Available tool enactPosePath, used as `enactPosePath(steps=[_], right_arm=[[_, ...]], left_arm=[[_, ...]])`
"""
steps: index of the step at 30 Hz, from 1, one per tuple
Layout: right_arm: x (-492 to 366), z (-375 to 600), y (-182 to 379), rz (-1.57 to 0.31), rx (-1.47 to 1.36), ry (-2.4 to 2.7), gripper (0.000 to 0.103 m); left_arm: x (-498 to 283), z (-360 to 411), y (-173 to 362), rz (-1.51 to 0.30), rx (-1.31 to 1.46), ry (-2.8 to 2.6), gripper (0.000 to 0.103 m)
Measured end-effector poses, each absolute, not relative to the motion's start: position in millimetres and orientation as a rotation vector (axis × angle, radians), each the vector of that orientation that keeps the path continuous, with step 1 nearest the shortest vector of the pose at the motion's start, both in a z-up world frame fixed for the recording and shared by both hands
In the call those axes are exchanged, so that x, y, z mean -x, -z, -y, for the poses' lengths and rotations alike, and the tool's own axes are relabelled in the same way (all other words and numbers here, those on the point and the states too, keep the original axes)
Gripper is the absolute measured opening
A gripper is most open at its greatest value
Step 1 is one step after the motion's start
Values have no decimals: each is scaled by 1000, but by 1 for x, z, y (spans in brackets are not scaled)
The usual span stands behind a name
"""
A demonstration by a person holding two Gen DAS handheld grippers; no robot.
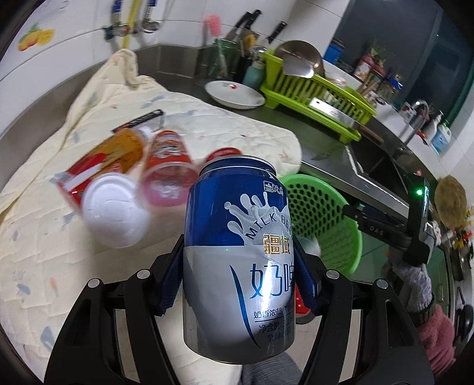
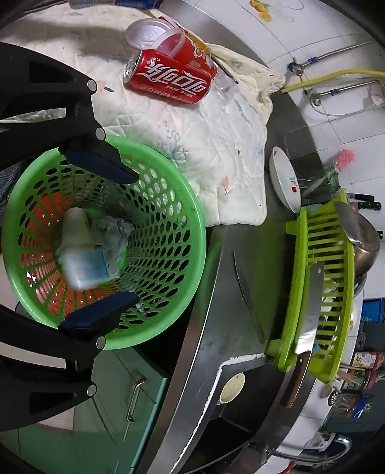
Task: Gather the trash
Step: 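Carry the white juice carton with the right gripper and drop it into the basket, then carry the blue milk can with the left gripper and drop it into the basket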
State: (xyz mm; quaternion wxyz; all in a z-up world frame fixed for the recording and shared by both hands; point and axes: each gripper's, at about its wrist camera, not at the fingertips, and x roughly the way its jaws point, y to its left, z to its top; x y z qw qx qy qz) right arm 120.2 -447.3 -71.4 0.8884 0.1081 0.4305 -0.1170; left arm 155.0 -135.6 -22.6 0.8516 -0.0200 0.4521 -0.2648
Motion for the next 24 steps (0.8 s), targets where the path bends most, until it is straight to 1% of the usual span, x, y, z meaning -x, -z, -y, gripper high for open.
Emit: enactPosePath(steps=[6, 14, 24], right_arm=[[-94, 456, 56, -838, -262, 242, 74], [-52, 469, 31, -766, -253, 282, 78], [-22, 485, 28, -732, -289, 292, 78]], left_arm=[[-157, 178, 26, -960, 21, 628, 65], [-161, 244, 44, -1006, -25, 722, 65], [-178, 310, 70, -1058, -65, 761, 65]])
